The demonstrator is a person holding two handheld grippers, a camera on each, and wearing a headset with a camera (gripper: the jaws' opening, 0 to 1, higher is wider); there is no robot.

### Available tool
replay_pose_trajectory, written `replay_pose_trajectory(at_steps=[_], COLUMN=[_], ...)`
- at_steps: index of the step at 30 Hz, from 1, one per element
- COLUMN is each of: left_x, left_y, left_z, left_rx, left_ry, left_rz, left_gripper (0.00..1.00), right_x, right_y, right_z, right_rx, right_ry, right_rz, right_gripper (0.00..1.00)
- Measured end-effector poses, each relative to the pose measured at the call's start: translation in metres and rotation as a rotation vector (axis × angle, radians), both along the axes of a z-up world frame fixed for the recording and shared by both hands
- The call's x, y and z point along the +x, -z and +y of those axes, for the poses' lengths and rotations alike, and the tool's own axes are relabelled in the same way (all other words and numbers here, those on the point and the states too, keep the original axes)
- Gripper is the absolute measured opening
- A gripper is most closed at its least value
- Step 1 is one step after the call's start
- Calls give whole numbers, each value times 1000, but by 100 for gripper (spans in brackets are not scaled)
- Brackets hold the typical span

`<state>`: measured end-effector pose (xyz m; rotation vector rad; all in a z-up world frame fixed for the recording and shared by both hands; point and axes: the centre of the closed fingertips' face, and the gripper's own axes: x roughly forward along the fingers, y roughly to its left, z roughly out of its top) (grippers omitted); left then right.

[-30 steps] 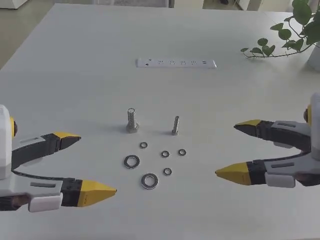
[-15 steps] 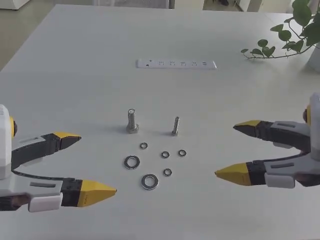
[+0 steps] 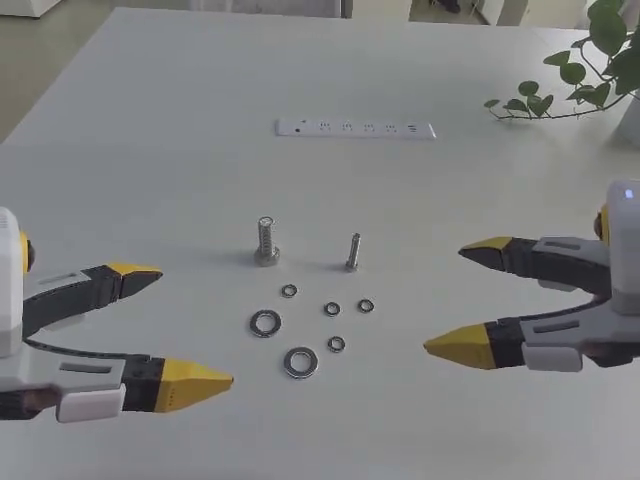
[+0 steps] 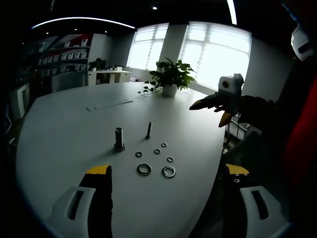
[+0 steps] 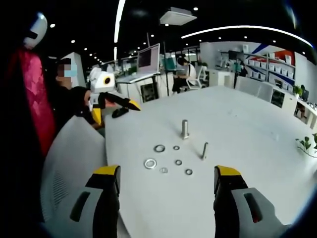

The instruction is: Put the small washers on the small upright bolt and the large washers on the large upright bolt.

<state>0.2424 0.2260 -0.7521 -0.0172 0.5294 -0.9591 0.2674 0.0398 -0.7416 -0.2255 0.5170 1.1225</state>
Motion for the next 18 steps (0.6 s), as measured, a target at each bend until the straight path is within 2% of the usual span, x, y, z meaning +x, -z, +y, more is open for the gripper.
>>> replay_pose_trajectory(at_steps=[8, 18], left_x=[-1, -2], left_y=[0, 2], left_z=[0, 1], left_rx=[0, -1], left_ry=[1, -2], left_rz=[1, 4], left_gripper=[93, 93], right_x=[1, -1], right_y=[2, 9], right_z=[17, 45], right_rx=[-45, -73], right_ry=[-74, -165], right_rz=[-5, 8], right_gripper=[78, 75])
